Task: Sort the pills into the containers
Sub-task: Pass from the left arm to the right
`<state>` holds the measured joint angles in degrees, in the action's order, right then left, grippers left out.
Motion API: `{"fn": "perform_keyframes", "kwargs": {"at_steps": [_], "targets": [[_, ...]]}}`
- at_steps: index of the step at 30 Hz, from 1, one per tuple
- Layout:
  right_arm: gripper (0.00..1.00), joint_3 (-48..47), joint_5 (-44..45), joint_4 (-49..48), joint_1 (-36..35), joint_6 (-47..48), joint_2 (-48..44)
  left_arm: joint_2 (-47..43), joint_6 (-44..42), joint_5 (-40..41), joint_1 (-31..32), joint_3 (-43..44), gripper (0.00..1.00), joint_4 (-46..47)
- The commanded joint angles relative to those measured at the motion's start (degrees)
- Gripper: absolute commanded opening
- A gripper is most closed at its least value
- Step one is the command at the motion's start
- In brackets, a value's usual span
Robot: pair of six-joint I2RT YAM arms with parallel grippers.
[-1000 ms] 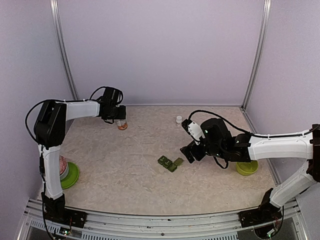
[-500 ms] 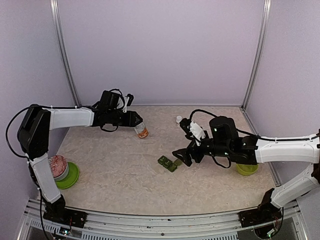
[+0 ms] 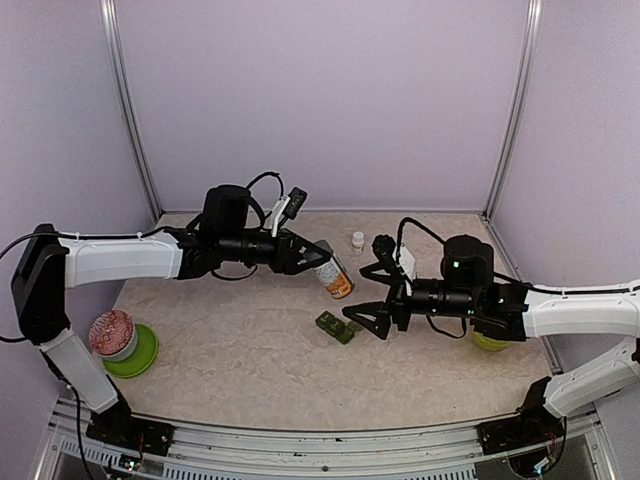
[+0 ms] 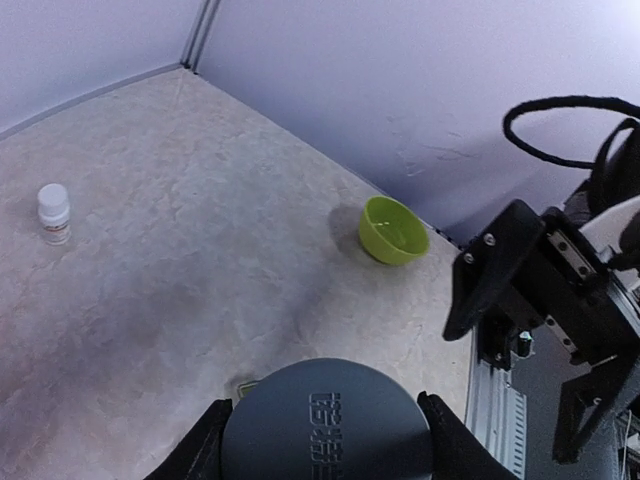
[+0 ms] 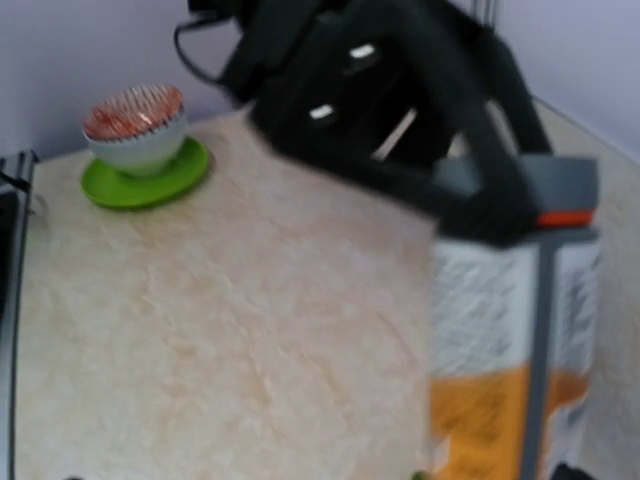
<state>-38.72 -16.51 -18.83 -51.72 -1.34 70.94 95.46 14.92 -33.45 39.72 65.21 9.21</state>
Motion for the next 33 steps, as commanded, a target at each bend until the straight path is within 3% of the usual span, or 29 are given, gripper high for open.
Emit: {"fn": "perform_keyframes", "kwargs": {"at_steps": [1,9,19,28,33], "targets": [[1.00,1.82,-2.87,-5.25,0.64,-1.13,-2.79,-4.79,0.00,-7.44,1.66,-2.35,0.17,9.52],[1.00,3.51,-5.34,-10.14,0.90,-3.59,-3.77,-8.42,1.01,-13.35,4.62,-5.85,0.17,17.86],[0.99,3.18,-10.18,-13.78,0.93,-7.74,-2.54,-9.20,-1.58,-17.56,8.29,-6.62,0.17,20.99],[0.90,6.14,-15.23,-25.32,0.93,-15.12,-0.91,-11.46,1.83,-12.88,9.39,-12.07,0.17,34.22],[0.88,5.75,-13.82,-24.79,0.93,-15.42,-0.09,-10.90,2.80,-12.30,9.41,-12.22,0.17,35.61]]}}
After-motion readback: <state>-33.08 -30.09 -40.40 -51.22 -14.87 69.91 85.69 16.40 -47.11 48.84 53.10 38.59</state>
